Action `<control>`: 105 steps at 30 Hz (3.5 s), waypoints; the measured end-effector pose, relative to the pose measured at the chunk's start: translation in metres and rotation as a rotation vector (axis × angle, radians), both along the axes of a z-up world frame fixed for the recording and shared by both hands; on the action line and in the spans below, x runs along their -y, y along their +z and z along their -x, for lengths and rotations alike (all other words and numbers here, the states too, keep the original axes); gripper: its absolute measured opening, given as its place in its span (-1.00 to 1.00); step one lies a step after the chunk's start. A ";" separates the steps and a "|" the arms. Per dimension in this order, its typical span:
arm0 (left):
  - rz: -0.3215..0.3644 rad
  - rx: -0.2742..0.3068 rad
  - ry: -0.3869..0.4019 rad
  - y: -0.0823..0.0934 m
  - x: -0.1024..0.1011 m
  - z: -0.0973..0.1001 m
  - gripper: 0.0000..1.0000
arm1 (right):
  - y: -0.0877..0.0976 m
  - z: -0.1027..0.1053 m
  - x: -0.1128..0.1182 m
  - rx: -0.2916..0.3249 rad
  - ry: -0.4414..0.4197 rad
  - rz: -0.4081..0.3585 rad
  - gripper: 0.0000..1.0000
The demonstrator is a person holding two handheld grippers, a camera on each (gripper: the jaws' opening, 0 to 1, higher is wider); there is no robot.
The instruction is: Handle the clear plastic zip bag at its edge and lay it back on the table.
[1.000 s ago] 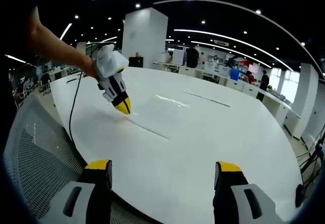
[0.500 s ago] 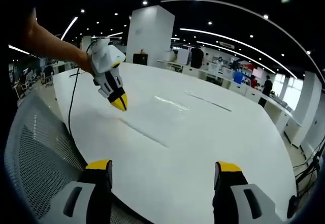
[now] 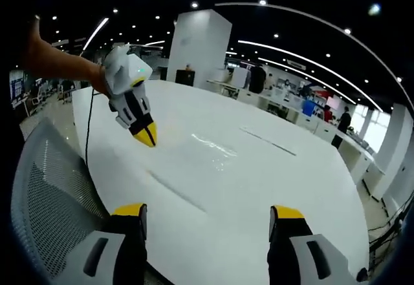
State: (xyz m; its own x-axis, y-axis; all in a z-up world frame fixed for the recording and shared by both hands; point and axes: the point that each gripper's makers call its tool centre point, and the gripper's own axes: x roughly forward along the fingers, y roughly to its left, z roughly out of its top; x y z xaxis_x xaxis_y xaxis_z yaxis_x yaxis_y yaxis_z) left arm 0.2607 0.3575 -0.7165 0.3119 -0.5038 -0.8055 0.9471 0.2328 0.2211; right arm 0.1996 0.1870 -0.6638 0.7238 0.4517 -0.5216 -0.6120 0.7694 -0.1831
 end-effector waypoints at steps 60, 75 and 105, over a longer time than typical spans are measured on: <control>0.062 0.045 -0.116 0.047 0.040 0.029 -1.00 | 0.016 -0.018 -0.060 0.005 0.329 0.108 -0.15; 0.060 0.041 -0.154 0.052 0.048 0.036 -1.00 | 0.012 -0.016 -0.074 -0.006 0.388 0.116 -0.43; 0.126 0.011 -0.199 0.063 0.057 0.048 -1.00 | -0.006 -0.014 -0.096 0.020 0.558 0.243 -1.00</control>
State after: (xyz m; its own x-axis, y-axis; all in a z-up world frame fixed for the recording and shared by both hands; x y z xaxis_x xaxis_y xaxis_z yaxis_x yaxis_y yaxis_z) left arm 0.2123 0.3003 -0.6540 0.2050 -0.6525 -0.7295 0.9747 0.0681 0.2130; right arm 0.2138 0.2827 -0.6700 0.4229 0.6354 -0.6461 -0.9055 0.2688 -0.3283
